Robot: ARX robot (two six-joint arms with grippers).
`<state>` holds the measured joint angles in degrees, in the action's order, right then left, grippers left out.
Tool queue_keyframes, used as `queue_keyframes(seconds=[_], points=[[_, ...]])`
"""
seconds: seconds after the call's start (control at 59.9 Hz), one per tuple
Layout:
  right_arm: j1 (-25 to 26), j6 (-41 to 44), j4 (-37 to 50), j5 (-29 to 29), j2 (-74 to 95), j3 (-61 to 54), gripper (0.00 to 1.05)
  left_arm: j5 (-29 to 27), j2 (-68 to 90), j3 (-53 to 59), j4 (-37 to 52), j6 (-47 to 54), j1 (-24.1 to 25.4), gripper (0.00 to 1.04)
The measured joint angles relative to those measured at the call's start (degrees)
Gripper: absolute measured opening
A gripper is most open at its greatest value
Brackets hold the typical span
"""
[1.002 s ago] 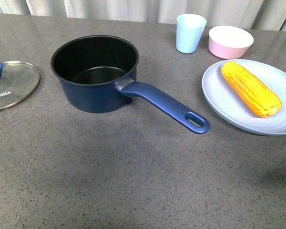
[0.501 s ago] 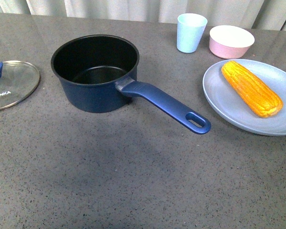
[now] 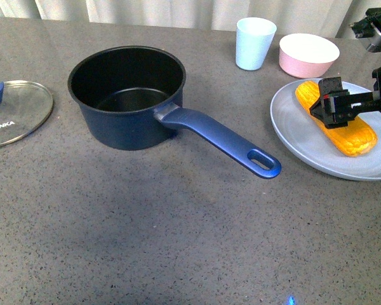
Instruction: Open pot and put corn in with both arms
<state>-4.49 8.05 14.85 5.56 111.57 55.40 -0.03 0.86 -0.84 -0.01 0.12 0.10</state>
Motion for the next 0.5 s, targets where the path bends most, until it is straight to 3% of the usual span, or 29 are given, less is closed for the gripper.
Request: queue_keyframes(seconds=[0.401, 0.501], points=[[-0.3, -0.3, -0.3, -0.7, 5.2, 2.3, 0.95, 0.0, 0.0, 0.0, 0.0, 0.0, 0.0, 0.96], [0.0, -0.7, -0.3, -0.6, 5.3, 2.2, 0.83, 0.0, 0.0, 0.0, 0.0, 0.0, 0.0, 0.96]])
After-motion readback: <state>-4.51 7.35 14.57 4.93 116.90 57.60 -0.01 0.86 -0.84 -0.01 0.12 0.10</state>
